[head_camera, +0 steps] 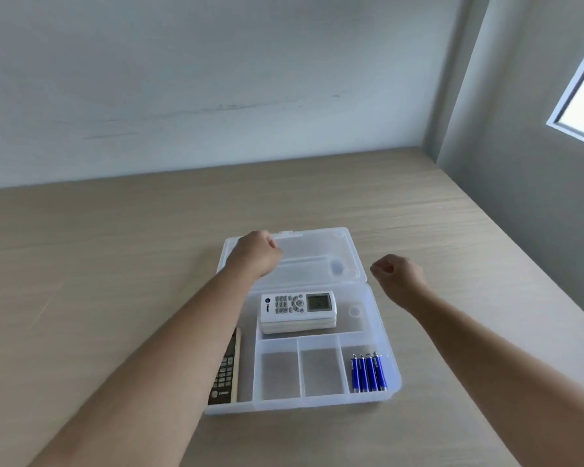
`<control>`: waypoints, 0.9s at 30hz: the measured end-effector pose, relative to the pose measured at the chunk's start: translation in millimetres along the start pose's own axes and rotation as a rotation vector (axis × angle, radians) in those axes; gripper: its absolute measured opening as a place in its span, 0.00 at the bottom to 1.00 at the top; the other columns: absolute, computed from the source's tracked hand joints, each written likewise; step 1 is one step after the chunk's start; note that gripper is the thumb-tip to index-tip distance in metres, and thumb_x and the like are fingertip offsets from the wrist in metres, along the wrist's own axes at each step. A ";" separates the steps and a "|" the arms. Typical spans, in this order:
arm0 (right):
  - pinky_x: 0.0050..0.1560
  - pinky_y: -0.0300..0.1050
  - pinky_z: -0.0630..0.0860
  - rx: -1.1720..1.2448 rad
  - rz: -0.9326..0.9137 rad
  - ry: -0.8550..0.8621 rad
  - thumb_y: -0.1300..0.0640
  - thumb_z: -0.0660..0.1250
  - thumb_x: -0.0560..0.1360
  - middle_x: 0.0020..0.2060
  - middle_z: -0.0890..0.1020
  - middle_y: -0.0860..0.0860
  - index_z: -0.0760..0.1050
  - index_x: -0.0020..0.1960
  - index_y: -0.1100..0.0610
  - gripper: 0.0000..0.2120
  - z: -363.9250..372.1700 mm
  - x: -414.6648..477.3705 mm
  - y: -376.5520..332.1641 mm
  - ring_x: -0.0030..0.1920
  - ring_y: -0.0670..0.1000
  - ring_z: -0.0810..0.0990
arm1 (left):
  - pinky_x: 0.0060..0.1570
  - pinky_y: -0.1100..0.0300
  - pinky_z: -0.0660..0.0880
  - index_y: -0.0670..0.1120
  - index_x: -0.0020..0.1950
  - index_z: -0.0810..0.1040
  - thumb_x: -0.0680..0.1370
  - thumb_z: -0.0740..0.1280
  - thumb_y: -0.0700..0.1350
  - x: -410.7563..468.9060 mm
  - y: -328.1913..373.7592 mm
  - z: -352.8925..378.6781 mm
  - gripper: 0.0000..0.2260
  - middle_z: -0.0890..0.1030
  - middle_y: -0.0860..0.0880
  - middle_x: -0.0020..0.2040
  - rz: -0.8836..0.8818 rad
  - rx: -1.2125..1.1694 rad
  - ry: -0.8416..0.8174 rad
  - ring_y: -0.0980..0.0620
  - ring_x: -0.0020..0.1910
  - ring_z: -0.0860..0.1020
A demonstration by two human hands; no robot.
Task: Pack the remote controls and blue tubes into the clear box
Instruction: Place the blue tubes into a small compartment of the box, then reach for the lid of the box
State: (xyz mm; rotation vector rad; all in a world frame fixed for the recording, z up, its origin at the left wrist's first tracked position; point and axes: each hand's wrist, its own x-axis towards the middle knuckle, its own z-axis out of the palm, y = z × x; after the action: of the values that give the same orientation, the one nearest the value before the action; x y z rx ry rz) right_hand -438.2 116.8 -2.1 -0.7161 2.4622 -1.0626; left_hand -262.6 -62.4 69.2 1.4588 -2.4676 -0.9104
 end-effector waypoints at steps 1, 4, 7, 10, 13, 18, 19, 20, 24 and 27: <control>0.33 0.39 0.68 -0.019 -0.010 -0.008 0.55 0.63 0.74 0.36 0.81 0.50 0.78 0.43 0.56 0.06 6.2 11.5 -8.3 0.38 0.53 0.77 | 0.52 0.54 0.76 0.46 0.52 0.77 0.74 0.61 0.43 11.6 -18.8 -8.6 0.10 0.80 0.43 0.56 -0.047 0.018 0.071 0.43 0.51 0.78; 0.47 0.42 0.72 -0.068 0.007 -0.033 0.54 0.64 0.75 0.53 0.82 0.56 0.77 0.57 0.58 0.14 27.7 44.0 -21.4 0.52 0.56 0.79 | 0.61 0.49 0.73 0.42 0.64 0.72 0.74 0.63 0.46 41.5 -70.3 -19.7 0.19 0.74 0.40 0.64 -0.235 0.097 0.163 0.39 0.63 0.73; 0.60 0.48 0.71 -0.091 0.091 -0.065 0.52 0.64 0.75 0.63 0.78 0.58 0.70 0.67 0.60 0.23 46.7 66.4 -17.3 0.62 0.60 0.75 | 0.63 0.48 0.73 0.39 0.71 0.65 0.75 0.64 0.47 60.7 -105.7 -9.9 0.26 0.70 0.39 0.69 -0.387 -0.026 0.116 0.38 0.65 0.71; 0.58 0.48 0.72 -0.100 0.196 -0.096 0.51 0.64 0.76 0.63 0.77 0.60 0.68 0.69 0.62 0.25 62.2 82.9 -9.3 0.61 0.61 0.75 | 0.53 0.52 0.74 0.38 0.73 0.60 0.76 0.65 0.49 77.4 -122.2 7.2 0.29 0.73 0.41 0.64 -0.486 -0.326 0.033 0.40 0.57 0.74; 0.47 0.47 0.74 -0.037 0.216 -0.100 0.55 0.63 0.76 0.51 0.80 0.59 0.72 0.64 0.61 0.19 81.9 87.2 1.8 0.50 0.60 0.78 | 0.39 0.59 0.66 0.40 0.60 0.70 0.76 0.66 0.52 93.2 -132.5 26.6 0.20 0.73 0.50 0.43 -0.576 -0.538 0.061 0.45 0.43 0.75; 0.49 0.47 0.72 0.042 0.144 0.075 0.56 0.62 0.76 0.54 0.81 0.58 0.70 0.65 0.57 0.18 99.7 84.5 14.9 0.53 0.60 0.77 | 0.37 0.59 0.67 0.40 0.62 0.70 0.75 0.66 0.53 100.3 -146.7 49.0 0.22 0.73 0.51 0.37 -0.589 -0.661 0.262 0.47 0.37 0.74; 0.47 0.46 0.70 0.075 0.123 0.094 0.56 0.62 0.76 0.52 0.80 0.56 0.70 0.65 0.56 0.17 99.6 84.2 15.5 0.50 0.58 0.77 | 0.39 0.59 0.67 0.40 0.69 0.67 0.75 0.67 0.53 100.7 -146.1 48.6 0.27 0.76 0.50 0.41 -0.570 -0.705 0.286 0.48 0.39 0.73; 0.46 0.45 0.69 0.104 0.105 0.112 0.56 0.62 0.76 0.49 0.80 0.54 0.70 0.64 0.54 0.16 98.4 83.9 14.7 0.47 0.56 0.76 | 0.40 0.59 0.67 0.40 0.71 0.65 0.75 0.68 0.53 101.0 -145.3 46.6 0.29 0.77 0.48 0.47 -0.548 -0.746 0.310 0.48 0.41 0.72; 0.35 0.43 0.67 0.150 -0.020 0.141 0.57 0.63 0.75 0.38 0.75 0.48 0.71 0.49 0.52 0.03 82.0 80.3 -3.1 0.41 0.55 0.74 | 0.31 0.62 0.64 0.44 0.53 0.71 0.73 0.72 0.48 91.5 -132.5 26.7 0.15 0.74 0.49 0.48 -0.433 -0.884 0.389 0.50 0.40 0.72; 0.39 0.48 0.69 0.220 -0.137 0.208 0.59 0.64 0.74 0.36 0.76 0.51 0.67 0.38 0.51 0.09 57.0 78.4 -32.6 0.41 0.56 0.74 | 0.31 0.64 0.67 0.49 0.38 0.68 0.70 0.74 0.43 75.0 -121.6 -0.4 0.14 0.73 0.53 0.37 -0.215 -0.830 0.517 0.49 0.38 0.72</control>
State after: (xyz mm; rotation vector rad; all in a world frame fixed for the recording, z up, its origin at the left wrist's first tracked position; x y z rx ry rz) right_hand -462.3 20.0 -24.6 -0.7447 2.4382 -1.5024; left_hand -210.3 -167.5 -12.3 1.3945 -1.3307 -1.1949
